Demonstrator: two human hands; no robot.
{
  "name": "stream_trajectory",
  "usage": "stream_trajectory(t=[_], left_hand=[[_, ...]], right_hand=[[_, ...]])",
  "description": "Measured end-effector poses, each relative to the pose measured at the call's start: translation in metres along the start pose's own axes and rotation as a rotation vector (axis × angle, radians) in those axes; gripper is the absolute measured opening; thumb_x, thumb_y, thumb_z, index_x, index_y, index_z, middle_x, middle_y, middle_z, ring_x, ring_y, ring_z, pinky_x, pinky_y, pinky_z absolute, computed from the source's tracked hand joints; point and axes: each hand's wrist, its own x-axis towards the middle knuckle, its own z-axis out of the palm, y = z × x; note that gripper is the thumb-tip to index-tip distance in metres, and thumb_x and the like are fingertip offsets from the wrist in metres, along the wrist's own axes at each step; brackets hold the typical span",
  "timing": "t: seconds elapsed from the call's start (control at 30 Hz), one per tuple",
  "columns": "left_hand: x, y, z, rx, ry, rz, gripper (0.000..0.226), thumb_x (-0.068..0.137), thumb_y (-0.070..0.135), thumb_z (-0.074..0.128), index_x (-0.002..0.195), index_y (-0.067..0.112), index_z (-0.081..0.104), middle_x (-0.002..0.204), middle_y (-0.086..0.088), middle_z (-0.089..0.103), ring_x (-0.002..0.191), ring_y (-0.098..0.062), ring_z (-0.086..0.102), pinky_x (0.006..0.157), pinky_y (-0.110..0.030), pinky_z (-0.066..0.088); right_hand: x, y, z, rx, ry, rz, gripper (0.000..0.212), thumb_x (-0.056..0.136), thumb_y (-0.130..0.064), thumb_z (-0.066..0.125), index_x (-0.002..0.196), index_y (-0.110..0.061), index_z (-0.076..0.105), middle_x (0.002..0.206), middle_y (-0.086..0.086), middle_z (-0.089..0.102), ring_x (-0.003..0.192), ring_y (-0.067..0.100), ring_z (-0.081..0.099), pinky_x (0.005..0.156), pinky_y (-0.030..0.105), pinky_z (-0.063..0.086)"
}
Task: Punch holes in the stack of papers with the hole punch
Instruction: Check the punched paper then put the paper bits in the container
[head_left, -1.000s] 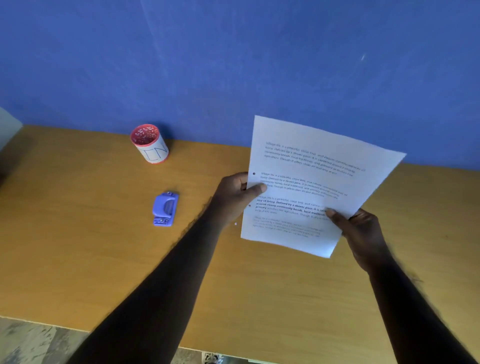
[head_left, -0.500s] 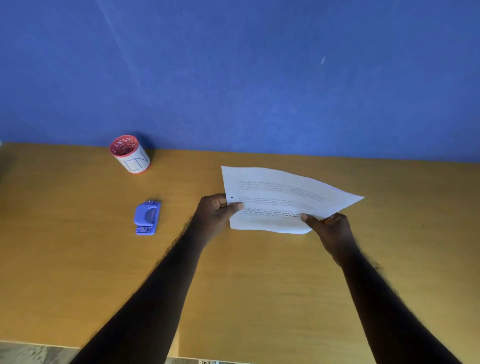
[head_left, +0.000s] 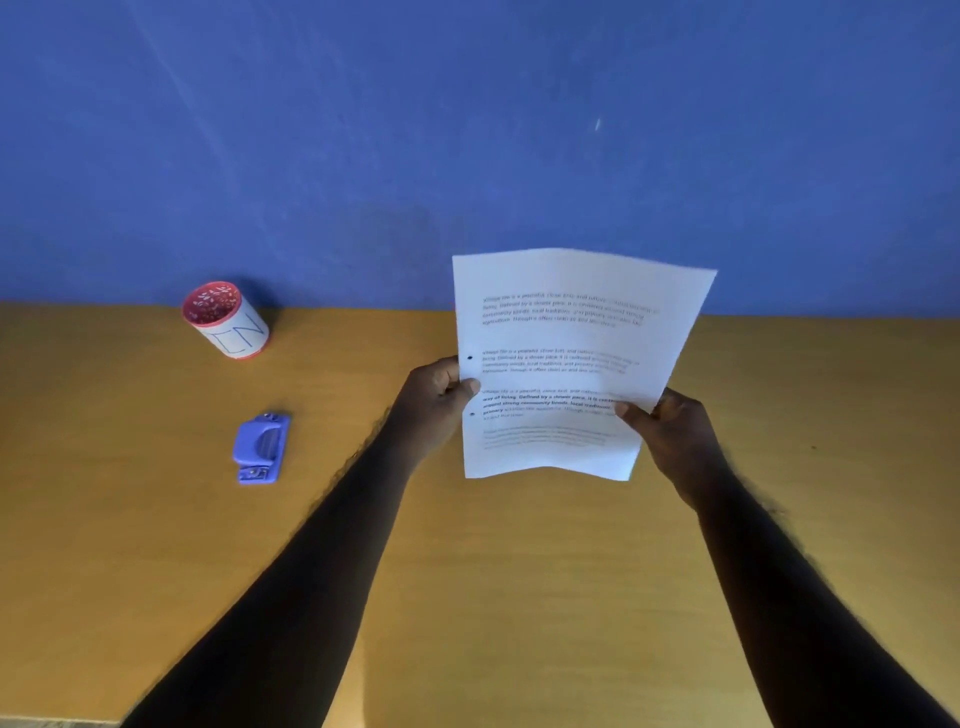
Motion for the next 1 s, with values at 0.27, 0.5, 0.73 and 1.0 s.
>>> stream_trajectory(t=[0.27,0.5,0.73,1.0], left_hand=[[0.044,0.012,0.087,0.080,-0.044,-0.100,0.018,0.090,0.014,0.060,0.102,0.020,0.072,0.094,0.007,0.074,0.089,-0.017,0.069,0.074,-0.030,0.053],[0.071,-0.014,0.153,0.056,-0.059,-0.265,0.030,0.082,0.002,0.067,0.111,0.011,0.067,0.083,0.002,0.069,0.089,-0.029,0.072,0.080,-0.051,0.060],[0.081,-0.034,0.195,0.158,-0.060,-0.301,0.047,0.081,0.002,0.069,0.126,0.010,0.063,0.091,-0.001,0.071,0.088,-0.025,0.071,0.080,-0.039,0.060],[0.083,-0.034,0.208,0.442,-0.049,-0.198,0.061,0.083,0.005,0.064,0.139,0.025,0.051,0.118,-0.006,0.068,0.098,-0.024,0.067,0.078,-0.035,0.059]], right_hand=[[0.019,0.024,-0.073,-0.037,0.131,0.093,0.026,0.086,-0.015,0.073,0.112,-0.014,0.072,0.098,-0.001,0.076,0.084,0.019,0.071,0.069,0.028,0.054],[0.040,0.068,-0.102,-0.109,0.216,0.248,0.023,0.086,-0.011,0.071,0.108,-0.008,0.071,0.104,0.013,0.074,0.092,0.037,0.069,0.081,0.046,0.056],[0.056,0.103,-0.112,-0.303,0.283,0.295,0.028,0.084,-0.017,0.070,0.111,-0.012,0.069,0.105,0.012,0.075,0.091,0.034,0.068,0.082,0.045,0.057],[0.056,0.115,-0.111,-0.545,0.289,0.222,0.064,0.082,-0.021,0.074,0.139,-0.026,0.045,0.125,0.011,0.066,0.106,0.034,0.064,0.088,0.043,0.054]])
